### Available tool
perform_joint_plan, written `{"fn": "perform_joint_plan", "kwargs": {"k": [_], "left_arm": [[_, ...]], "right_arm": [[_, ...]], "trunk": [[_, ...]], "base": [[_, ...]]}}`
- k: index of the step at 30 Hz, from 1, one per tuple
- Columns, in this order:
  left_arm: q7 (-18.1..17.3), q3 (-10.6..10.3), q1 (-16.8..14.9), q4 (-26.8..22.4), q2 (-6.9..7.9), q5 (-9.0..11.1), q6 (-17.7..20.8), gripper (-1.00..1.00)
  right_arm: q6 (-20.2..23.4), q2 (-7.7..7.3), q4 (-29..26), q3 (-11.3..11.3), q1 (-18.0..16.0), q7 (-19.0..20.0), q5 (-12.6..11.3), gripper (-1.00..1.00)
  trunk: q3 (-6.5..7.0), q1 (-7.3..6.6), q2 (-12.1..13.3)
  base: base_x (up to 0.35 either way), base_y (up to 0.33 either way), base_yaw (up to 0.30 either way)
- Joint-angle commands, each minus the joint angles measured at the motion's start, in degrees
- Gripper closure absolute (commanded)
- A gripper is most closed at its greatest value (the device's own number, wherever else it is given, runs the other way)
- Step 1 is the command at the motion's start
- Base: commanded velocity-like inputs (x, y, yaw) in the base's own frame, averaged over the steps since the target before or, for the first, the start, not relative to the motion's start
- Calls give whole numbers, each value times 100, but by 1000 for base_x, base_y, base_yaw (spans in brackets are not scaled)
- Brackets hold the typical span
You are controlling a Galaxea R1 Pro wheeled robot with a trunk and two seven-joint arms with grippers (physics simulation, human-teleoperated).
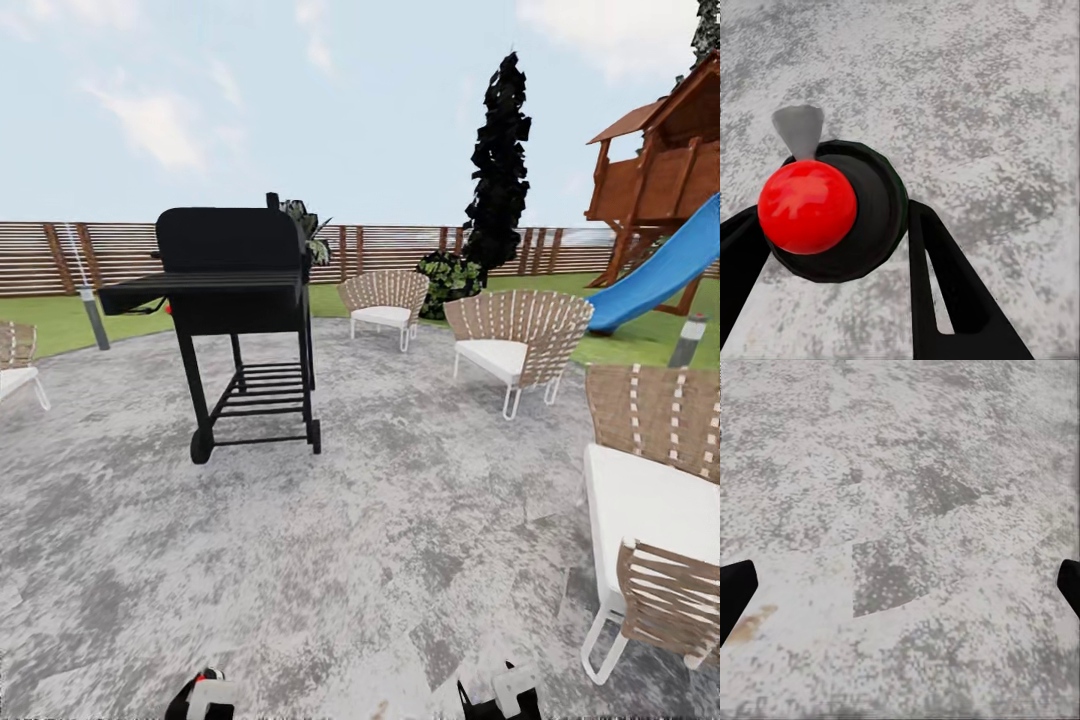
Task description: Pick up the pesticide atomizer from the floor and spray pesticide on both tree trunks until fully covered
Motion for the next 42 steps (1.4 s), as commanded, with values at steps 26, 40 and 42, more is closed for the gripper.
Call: {"fn": "perform_joint_plan", "kwargs": {"k": [26,40,42], "left_arm": [[11,3,0,-2,2,4,0,100],[16,7,0,2,11,18,0,100],[13,7,0,3,11,20,0,100]], "right_arm": [[0,0,0,2,0,0,0,-100],[0,0,0,8,0,0,0,-100],[0,0,0,8,0,0,0,-100]], "trunk": [[0,0,0],[0,0,0],[0,0,0]], "base": [[-245,214,-46],[-252,221,-290],[-252,220,-298]]}}
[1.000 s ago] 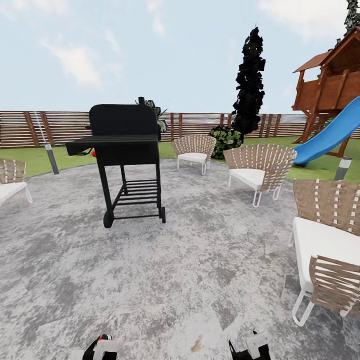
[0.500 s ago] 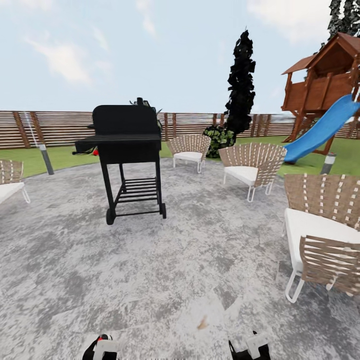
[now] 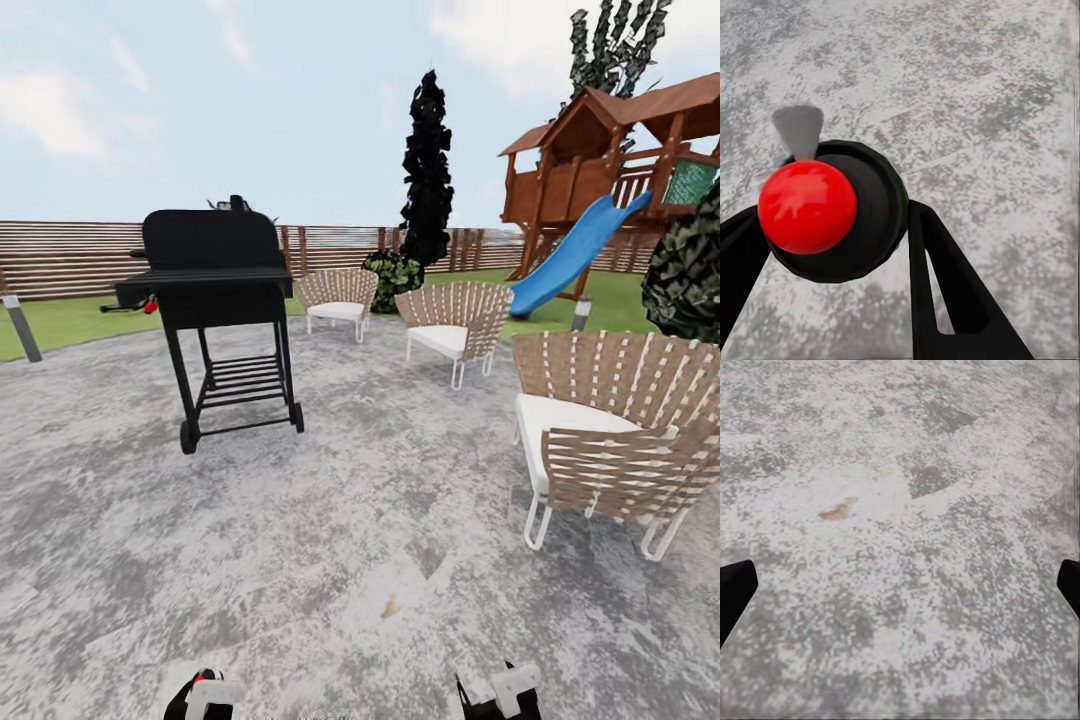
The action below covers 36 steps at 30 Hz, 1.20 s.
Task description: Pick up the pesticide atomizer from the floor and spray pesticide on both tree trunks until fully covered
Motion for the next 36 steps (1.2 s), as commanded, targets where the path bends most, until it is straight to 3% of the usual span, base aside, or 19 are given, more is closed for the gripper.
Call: {"fn": "perform_joint_plan", "kwargs": {"k": [1,36], "left_arm": [[1,0,0,0,0,-1,0,100],[4,1,0,2,2,0,0,100]], "right_arm": [[0,0,0,0,0,0,0,-100],[2,0,0,0,0,0,0,-100]], "trunk": [[0,0,0],[0,0,0]], "base": [[-252,220,-298],[-252,221,-298]]}}
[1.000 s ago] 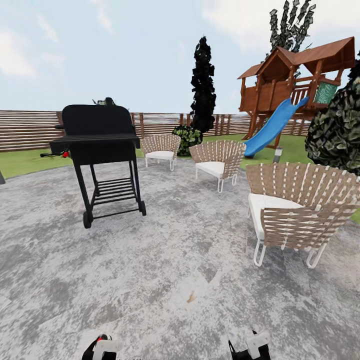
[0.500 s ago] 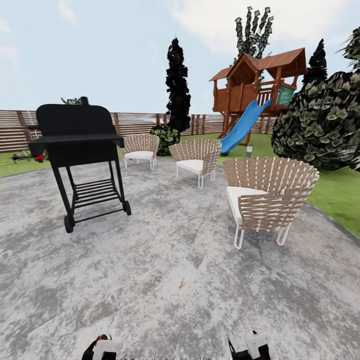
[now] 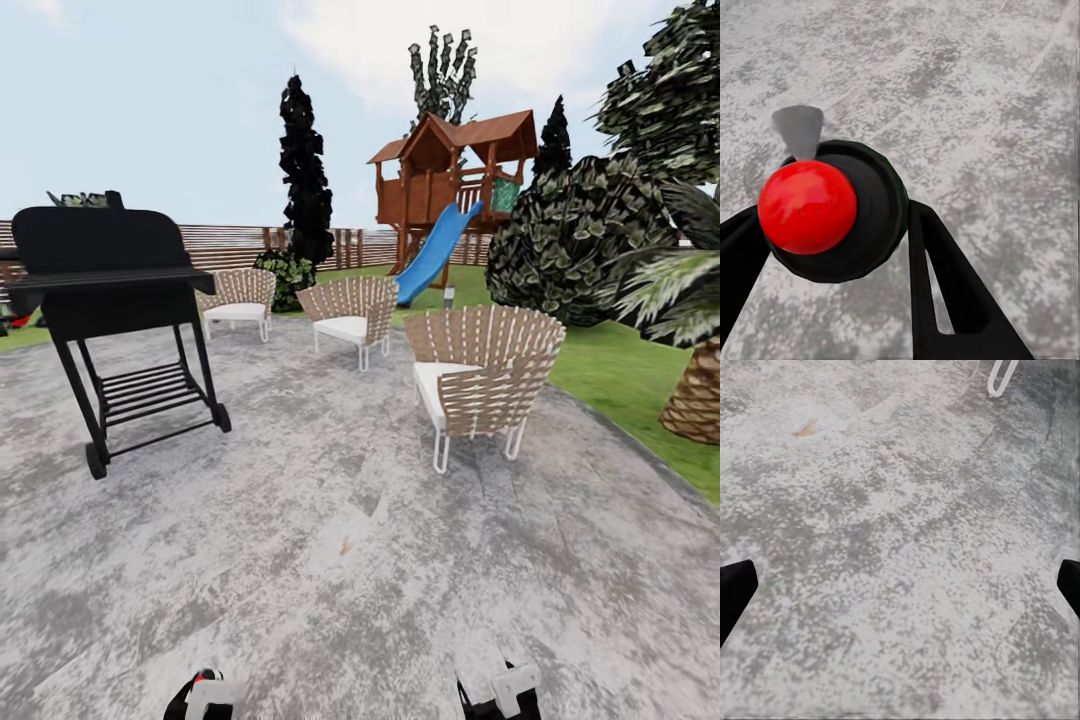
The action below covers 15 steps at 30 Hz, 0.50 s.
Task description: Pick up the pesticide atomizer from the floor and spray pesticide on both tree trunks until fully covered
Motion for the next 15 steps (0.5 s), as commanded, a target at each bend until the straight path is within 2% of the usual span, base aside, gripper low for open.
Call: {"fn": "perform_joint_plan", "kwargs": {"k": [1,15], "left_arm": [[0,0,0,-4,-1,-2,0,100],[0,0,0,-3,1,-2,0,100]], "right_arm": [[-1,0,0,0,0,0,0,-100],[-2,0,0,0,0,0,0,-100]], "trunk": [[0,0,0],[0,0,0]], "base": [[-252,220,-298],[-252,220,-298]]}}
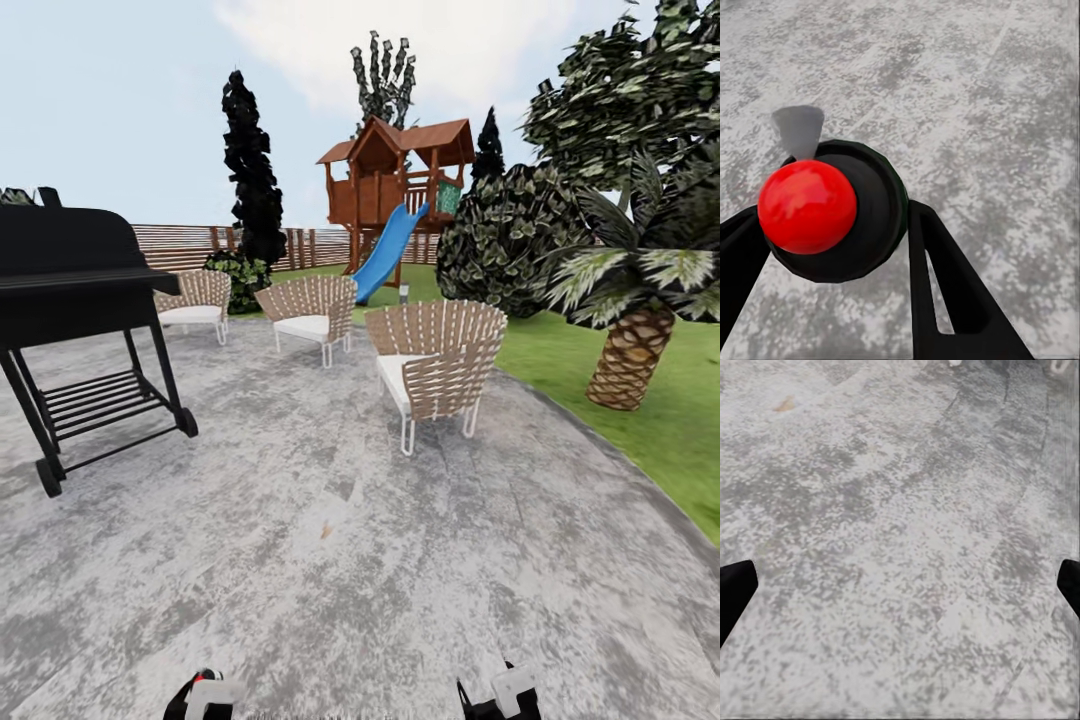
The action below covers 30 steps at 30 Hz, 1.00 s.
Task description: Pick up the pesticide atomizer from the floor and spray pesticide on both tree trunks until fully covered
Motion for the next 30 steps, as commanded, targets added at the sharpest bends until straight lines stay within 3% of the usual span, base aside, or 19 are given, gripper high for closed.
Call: {"fn": "perform_joint_plan", "kwargs": {"k": [1,11,26,30], "left_arm": [[0,0,0,0,2,-1,0,100],[0,0,0,-5,-2,-1,1,100],[0,0,0,-7,-3,-1,1,100],[0,0,0,-7,-3,-1,1,100]], "right_arm": [[0,0,0,0,0,0,0,-100],[0,0,0,0,0,0,0,-100],[1,0,0,0,0,0,0,-100],[0,0,0,0,0,0,0,-100]], "trunk": [[0,0,0],[0,0,0],[0,0,0],[70,-88,160]], "base": [[-252,221,-298],[-202,178,-298],[-6,5,-299],[0,0,-298]]}}
